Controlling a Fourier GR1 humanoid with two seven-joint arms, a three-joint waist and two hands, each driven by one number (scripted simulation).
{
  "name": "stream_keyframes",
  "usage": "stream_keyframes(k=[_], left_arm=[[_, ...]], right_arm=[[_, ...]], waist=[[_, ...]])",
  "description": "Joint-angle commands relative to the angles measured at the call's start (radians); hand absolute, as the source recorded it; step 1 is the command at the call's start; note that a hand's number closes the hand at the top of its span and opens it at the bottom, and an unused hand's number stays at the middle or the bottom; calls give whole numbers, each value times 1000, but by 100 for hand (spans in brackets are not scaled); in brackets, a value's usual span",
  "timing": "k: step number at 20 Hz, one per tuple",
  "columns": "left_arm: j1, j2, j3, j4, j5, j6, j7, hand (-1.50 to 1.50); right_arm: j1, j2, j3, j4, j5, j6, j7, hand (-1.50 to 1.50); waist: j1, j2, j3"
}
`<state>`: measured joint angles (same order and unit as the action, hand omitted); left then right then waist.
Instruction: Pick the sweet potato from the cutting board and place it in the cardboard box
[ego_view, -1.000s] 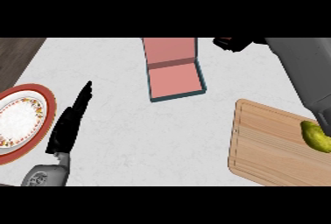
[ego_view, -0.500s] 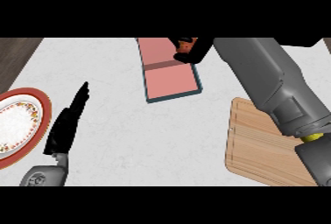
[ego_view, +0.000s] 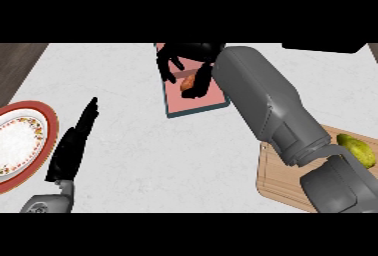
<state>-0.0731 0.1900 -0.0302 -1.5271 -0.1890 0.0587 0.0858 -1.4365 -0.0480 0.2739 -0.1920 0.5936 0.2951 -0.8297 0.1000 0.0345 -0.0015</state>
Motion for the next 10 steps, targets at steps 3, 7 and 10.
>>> stream_keyframes(k=[3,7,10], left_arm=[[8,1,-1,-6,5,-12,-17,0],[-33,8,10,10,7,-19,22,0],[-14,-28,-8,28,-18,21,-15,0]], right_arm=[[34,47,7,46,-9,-6,-17,-150],[32,47,-58,61,-82,67,-31,-150],[17,48,-173,84,-190,88,6,-150]], waist=[[25,5,0],[5,1,0],[-7,4,1]])
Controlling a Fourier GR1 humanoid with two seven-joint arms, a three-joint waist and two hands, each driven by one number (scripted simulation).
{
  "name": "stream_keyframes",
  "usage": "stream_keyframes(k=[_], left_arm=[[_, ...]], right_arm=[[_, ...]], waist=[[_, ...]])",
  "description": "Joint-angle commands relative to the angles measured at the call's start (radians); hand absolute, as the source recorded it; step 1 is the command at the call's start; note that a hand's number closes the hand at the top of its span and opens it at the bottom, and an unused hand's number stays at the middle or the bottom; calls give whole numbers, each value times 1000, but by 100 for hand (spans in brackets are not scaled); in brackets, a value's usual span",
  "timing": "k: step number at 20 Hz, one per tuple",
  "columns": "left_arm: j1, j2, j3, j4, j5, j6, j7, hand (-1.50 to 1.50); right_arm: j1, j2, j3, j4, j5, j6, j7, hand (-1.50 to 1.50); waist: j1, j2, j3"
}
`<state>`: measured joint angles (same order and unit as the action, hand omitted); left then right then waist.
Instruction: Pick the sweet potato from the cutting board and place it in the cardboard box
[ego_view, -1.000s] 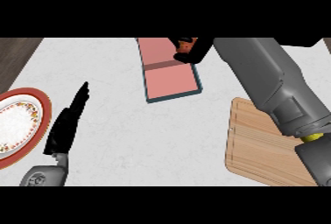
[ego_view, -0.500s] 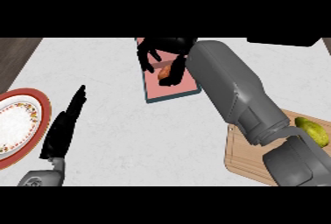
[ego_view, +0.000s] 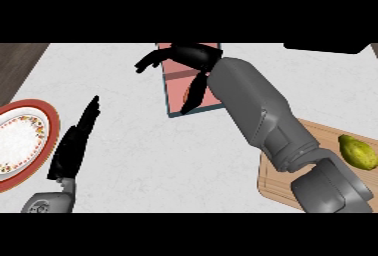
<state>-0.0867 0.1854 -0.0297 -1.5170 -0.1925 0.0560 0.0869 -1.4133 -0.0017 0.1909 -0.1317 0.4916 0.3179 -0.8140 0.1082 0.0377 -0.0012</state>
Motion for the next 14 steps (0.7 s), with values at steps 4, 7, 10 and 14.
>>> stream_keyframes(k=[4,7,10,14], left_arm=[[-16,-26,-21,9,-23,22,13,0],[-29,-22,-14,5,-17,17,16,0],[-15,-27,-30,-27,-28,23,15,0],[-27,8,-2,-25,2,-17,11,0]], right_arm=[[-47,-12,-203,55,-200,114,73,-150],[-65,-57,-272,77,-269,182,113,-150],[-58,-130,-324,93,-320,213,147,-150],[-63,-208,-370,109,-362,170,225,-150]], waist=[[-1,7,1],[8,14,1],[20,18,2],[39,30,1]])
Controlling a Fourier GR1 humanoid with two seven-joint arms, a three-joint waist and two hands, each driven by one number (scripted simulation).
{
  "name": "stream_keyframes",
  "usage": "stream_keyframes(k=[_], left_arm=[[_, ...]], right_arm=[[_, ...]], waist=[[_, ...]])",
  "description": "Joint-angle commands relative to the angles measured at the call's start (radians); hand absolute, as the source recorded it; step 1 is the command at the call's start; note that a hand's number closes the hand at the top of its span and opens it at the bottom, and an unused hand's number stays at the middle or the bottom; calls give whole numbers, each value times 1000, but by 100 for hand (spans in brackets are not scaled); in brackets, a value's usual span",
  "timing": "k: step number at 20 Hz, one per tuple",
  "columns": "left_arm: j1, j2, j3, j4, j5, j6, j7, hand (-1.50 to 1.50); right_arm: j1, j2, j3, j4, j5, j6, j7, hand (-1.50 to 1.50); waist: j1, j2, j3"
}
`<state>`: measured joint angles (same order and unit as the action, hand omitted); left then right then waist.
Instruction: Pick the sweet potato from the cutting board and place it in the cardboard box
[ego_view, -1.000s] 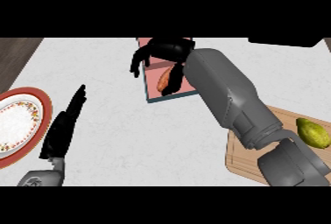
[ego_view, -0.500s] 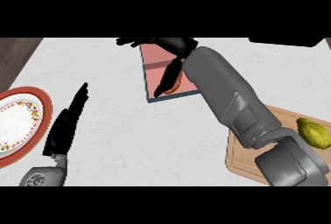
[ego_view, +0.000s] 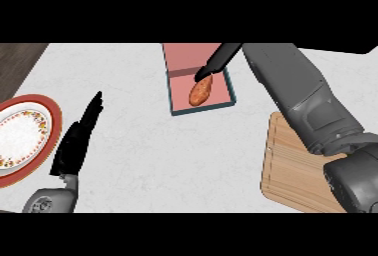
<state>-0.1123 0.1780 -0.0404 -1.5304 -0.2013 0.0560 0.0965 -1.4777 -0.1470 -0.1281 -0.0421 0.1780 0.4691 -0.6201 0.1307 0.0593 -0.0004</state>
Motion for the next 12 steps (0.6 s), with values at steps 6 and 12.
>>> stream_keyframes(k=[6,12], left_arm=[[-8,-9,-21,-22,-10,-2,-9,0],[-42,4,-16,-14,3,-25,-12,0]], right_arm=[[8,-202,-90,17,-87,93,57,-150],[16,-260,-82,-15,-78,129,50,-150]], waist=[[40,32,4],[64,52,5]])
